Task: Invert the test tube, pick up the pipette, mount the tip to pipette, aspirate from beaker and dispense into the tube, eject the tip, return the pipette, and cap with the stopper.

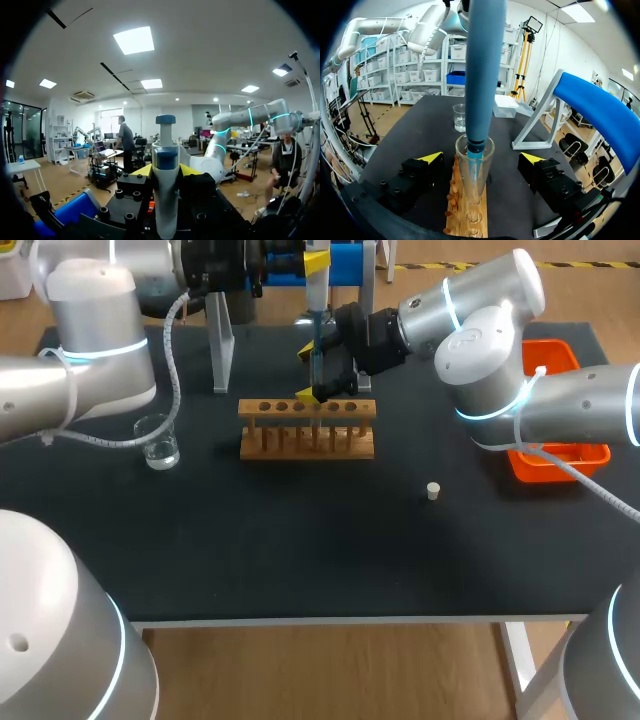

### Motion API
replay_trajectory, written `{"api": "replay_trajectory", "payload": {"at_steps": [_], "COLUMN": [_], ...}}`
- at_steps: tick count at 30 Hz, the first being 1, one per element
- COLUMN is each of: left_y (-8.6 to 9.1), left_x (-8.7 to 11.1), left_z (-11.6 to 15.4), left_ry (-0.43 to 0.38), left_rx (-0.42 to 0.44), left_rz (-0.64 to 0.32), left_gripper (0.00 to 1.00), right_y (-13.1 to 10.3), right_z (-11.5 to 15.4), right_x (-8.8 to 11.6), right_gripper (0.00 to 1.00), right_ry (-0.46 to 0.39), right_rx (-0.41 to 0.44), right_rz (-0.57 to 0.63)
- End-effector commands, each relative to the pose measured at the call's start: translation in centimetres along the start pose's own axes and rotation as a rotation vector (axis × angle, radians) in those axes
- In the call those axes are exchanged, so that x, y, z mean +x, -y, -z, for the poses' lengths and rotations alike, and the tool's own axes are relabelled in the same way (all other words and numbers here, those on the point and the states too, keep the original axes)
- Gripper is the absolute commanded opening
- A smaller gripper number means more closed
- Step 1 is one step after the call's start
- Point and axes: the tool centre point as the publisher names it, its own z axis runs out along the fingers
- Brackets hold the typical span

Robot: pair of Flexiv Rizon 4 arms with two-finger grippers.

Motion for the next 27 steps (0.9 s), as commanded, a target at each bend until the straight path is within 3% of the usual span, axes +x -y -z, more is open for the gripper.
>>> {"api": "replay_trajectory", "payload": {"at_steps": [1, 27], "left_y": [-0.17, -0.63], "left_x": [-0.26, -0.35], "left_z": [0.01, -0.06], "left_ry": [-0.005, -0.017], "left_rx": [0.002, 0.000], "left_rz": [0.001, 0.020], "left_gripper": [0.00, 0.00], "right_y": [-0.06, -0.06], "right_z": [0.11, 0.11], "right_x": [-0.06, -0.06], "right_gripper": [1.00, 1.00], "right_ry": [-0.003, -0.003], "right_rx": [0.004, 0.004], "right_rz": [0.000, 0.000]}}
